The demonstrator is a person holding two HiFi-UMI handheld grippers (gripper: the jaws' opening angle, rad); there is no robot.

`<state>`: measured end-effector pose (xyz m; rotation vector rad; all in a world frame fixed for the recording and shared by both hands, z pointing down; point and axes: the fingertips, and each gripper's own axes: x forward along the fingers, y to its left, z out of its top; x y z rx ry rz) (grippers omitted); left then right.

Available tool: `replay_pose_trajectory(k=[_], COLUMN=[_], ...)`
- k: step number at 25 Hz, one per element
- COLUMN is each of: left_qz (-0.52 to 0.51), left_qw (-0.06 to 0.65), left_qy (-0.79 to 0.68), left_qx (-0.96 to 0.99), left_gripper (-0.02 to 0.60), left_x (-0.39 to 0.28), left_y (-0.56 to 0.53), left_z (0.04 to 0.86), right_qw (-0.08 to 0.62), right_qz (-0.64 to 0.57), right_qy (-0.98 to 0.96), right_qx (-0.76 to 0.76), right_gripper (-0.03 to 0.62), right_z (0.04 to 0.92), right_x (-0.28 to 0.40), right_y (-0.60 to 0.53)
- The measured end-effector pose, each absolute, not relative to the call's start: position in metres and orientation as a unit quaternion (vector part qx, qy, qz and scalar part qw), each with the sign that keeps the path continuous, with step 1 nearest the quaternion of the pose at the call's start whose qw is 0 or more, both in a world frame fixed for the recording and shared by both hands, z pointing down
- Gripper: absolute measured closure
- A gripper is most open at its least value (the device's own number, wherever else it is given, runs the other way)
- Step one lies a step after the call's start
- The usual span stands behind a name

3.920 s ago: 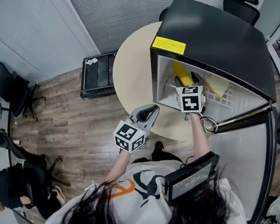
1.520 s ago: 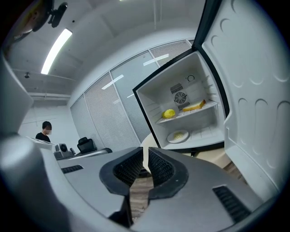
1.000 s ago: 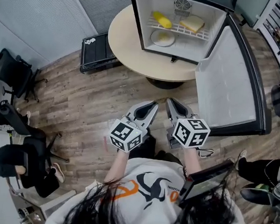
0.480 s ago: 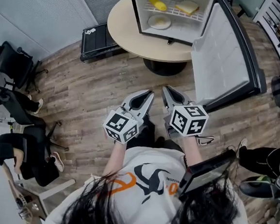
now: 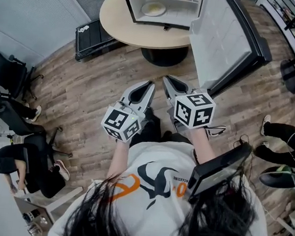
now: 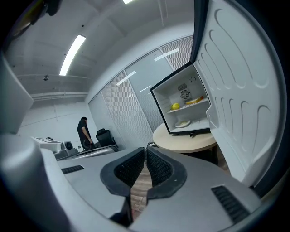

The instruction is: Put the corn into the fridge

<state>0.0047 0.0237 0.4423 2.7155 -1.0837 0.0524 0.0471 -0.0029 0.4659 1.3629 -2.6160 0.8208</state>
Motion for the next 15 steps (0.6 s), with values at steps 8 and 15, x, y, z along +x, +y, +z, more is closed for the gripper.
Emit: replay_pose_trajectory(k=[8, 15], left_qz=[0.008, 0.003], left_qw=[0.102, 0.103], left_qy=[-0.369, -0.371], left_qx=[0.924, 0.923], left_gripper=[0.566, 0.566], left_x=[0.0050, 0.0004], left_y=[0.0254, 0.0262], left_z=[0.4352, 0.4354], right_qw=[0.038, 0.038], right_qz=[0.269, 0.273], right_qy=[-0.857, -0.857], right_qx=[0.439, 0.435], right_gripper=[0.563, 0.563], right_z=[0.4633, 0.4655], right_x=[0.0449, 0.0407], right_y=[0.0009, 0.0004])
